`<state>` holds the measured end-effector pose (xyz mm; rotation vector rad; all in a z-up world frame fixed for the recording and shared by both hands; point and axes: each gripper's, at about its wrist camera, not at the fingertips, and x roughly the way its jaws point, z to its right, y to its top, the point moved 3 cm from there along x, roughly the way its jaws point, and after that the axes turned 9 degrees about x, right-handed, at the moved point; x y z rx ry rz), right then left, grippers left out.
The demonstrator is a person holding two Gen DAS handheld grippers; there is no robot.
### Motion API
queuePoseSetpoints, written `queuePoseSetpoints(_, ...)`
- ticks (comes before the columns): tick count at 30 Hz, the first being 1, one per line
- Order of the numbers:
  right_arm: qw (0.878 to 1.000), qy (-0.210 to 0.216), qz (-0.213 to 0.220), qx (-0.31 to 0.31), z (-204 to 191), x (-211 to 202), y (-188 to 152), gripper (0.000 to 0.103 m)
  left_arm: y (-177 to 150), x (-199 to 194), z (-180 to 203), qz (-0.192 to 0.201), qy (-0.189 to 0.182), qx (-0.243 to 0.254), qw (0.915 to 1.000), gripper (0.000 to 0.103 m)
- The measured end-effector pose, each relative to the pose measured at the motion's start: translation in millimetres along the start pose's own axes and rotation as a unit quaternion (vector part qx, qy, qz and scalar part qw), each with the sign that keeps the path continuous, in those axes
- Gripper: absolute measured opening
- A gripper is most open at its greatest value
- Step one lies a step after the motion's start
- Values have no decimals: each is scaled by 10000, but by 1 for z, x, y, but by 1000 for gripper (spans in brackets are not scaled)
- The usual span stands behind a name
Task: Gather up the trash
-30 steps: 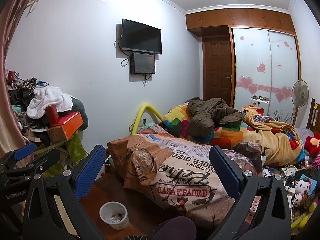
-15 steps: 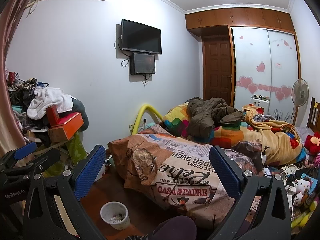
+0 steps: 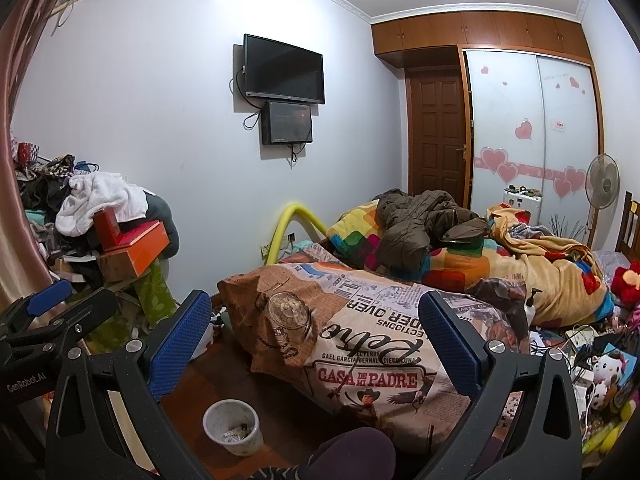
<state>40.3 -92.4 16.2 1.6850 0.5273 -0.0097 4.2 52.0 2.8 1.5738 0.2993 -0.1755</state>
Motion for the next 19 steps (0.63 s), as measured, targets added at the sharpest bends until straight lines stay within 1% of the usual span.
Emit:
queuePoseSetpoints(12,10000,-7,-31,13,0,3,-4,103,-1,0,8,6,16,95,10000,102)
queuePoseSetpoints(19,9997,-35,-219,141,7,17,-14,103,-7,10,14,-127,-4,161,9998,102)
